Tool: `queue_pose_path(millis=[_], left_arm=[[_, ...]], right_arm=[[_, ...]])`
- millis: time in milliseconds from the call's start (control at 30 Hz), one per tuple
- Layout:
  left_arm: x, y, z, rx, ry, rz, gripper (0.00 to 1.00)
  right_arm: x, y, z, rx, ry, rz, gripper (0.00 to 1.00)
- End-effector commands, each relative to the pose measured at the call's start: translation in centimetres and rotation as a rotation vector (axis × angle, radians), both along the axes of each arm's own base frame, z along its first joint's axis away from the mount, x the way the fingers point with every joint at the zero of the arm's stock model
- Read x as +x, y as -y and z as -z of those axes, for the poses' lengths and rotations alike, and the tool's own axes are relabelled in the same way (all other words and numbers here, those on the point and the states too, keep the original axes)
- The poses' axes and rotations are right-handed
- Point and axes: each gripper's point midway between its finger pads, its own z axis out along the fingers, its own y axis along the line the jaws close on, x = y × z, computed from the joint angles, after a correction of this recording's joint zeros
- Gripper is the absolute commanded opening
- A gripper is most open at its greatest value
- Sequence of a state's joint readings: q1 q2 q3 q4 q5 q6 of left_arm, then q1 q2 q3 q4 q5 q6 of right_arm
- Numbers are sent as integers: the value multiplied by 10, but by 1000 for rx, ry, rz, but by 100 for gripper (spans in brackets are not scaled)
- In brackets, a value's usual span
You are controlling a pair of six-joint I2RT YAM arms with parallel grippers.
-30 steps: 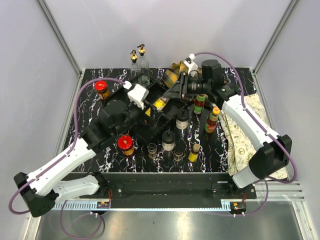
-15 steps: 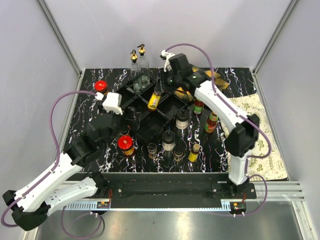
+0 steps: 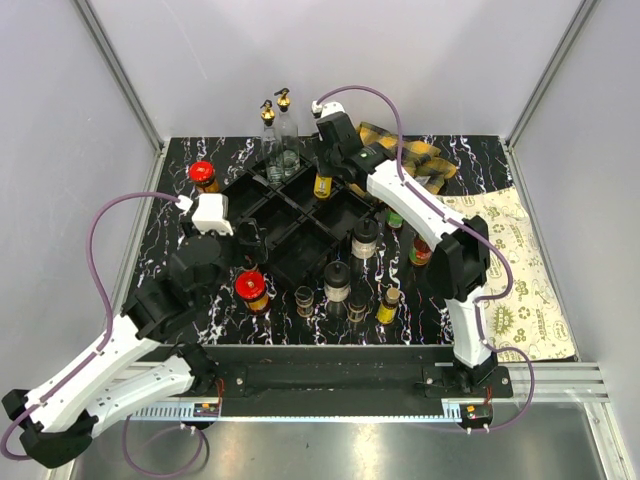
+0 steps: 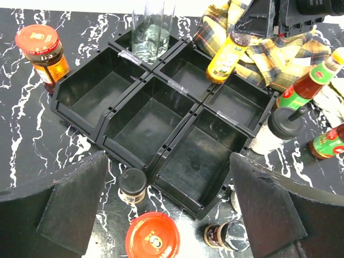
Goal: Organize the condiment bottles
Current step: Place the bottle in the storage box.
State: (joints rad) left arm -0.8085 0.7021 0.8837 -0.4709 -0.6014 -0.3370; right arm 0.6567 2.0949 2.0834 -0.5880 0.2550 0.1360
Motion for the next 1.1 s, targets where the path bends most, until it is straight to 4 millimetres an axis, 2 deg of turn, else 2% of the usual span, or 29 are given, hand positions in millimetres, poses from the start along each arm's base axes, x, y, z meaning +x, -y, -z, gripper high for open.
queue_pose_path(millis=[0, 267, 333, 767, 967, 1067], left_arm=[[5, -5, -3, -6, 19, -42, 99], [7, -2, 5, 4, -1, -44, 99], [7, -3, 4, 0, 4, -45, 99], [9, 0, 12, 16, -12, -44, 99], [9, -1, 13, 17, -13, -51, 99], [9, -1, 14, 17, -15, -48, 99]], right_arm=[[20, -18, -47, 77, 163, 21, 0], [20, -49, -43, 94, 202, -60, 0], [20, -56, -36, 80, 199, -66, 0], [19, -72, 25, 8, 122, -87, 0], [16, -74, 35, 4, 106, -82, 0], [14, -75, 38, 14, 94, -76, 8]])
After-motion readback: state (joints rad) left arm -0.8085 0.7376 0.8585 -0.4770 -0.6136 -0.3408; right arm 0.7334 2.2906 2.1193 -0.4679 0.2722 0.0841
